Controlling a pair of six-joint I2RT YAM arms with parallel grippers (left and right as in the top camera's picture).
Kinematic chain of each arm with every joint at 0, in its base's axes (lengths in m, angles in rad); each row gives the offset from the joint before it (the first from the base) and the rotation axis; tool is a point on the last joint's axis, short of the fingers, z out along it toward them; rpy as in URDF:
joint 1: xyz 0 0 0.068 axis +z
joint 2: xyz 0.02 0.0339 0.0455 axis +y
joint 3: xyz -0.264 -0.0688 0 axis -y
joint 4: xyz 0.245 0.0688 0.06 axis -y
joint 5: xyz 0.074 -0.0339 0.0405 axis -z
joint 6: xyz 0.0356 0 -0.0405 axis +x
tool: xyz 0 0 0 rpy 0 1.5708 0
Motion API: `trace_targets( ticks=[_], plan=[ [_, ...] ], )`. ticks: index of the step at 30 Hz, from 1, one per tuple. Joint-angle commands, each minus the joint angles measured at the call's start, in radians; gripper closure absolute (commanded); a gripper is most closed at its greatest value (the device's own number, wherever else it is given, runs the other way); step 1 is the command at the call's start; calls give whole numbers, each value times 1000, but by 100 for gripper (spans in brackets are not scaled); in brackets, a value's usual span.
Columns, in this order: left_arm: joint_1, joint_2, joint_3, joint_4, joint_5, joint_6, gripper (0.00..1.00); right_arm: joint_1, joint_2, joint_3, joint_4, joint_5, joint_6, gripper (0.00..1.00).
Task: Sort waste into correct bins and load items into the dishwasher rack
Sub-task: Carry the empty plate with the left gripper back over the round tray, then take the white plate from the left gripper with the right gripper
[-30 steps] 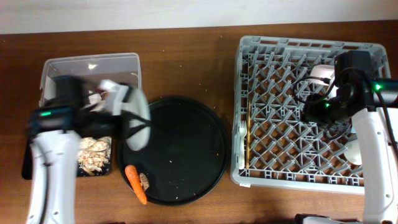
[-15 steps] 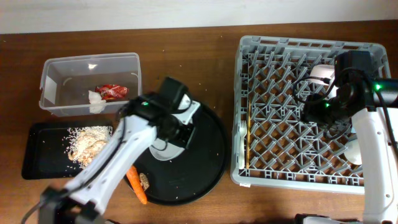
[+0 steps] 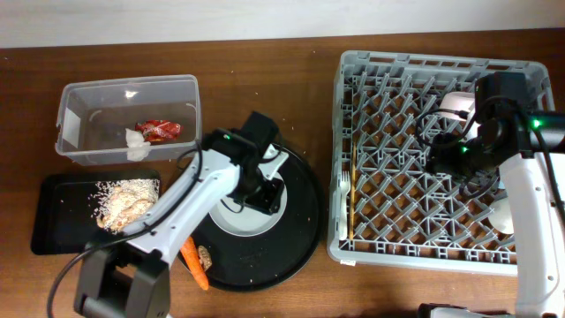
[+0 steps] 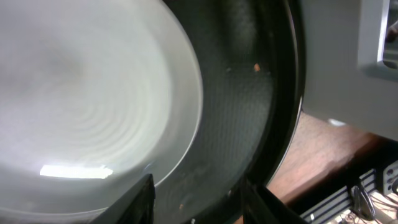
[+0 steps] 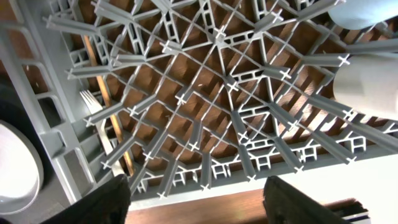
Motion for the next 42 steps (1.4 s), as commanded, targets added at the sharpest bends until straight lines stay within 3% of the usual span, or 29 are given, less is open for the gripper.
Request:
trace_targets(
  ticks=[1, 2, 7, 11, 15, 23, 33, 38, 42],
  plan=[
    [95, -112, 106, -89, -164, -55, 41, -5, -5, 6, 1, -29, -64, 23],
    [135, -144, 115, -120, -203, -62, 29, -5, -5, 6, 5, -56, -93, 23],
    [392, -282, 115, -231, -225, -61, 24, 65, -5, 6, 39, -316, -283, 23],
    [584, -325, 115, -272, -221, -62, 21, 267, 5, 6, 109, -312, -281, 22],
    [686, -325, 109, -273, -160, -62, 21, 462, 53, 6, 201, -240, -225, 20],
    [705, -325, 103, -269, -161, -61, 21, 708, 299, 6, 398, -139, -114, 21],
    [705, -325, 38, -241, -161, -62, 18, 735, 566, 6, 557, -109, 24, 30],
    [705, -325, 36, -231, -160, -62, 18, 741, 656, 6, 578, -121, 53, 39],
    [705, -325, 36, -231, -160, -62, 18, 747, 698, 6, 582, -121, 53, 57]
  ],
)
